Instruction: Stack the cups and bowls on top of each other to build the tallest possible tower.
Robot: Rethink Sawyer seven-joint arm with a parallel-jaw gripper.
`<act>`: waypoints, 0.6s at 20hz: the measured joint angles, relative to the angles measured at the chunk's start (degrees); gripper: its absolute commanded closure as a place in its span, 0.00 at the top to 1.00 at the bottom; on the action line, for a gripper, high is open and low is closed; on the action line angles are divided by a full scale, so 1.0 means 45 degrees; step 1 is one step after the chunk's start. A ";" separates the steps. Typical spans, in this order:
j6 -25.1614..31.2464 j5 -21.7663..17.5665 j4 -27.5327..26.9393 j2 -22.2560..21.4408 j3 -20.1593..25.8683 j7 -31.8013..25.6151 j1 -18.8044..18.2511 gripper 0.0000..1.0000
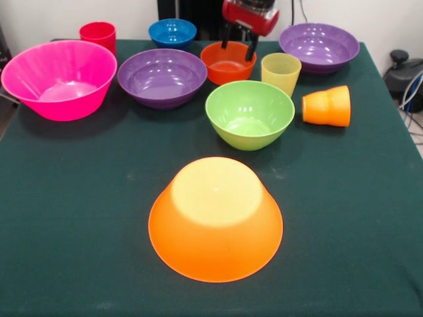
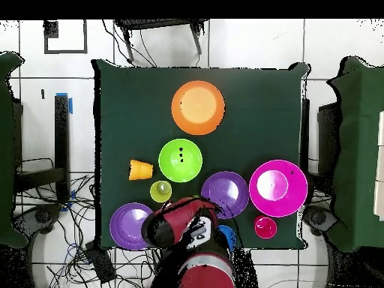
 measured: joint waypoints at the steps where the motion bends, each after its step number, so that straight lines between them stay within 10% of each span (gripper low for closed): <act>1: -0.0583 0.0003 -0.0250 0.0717 -0.0319 0.0000 0.0256 1.00; 12: -0.2212 0.0021 -0.0590 0.2017 -0.1030 0.0000 0.0871 1.00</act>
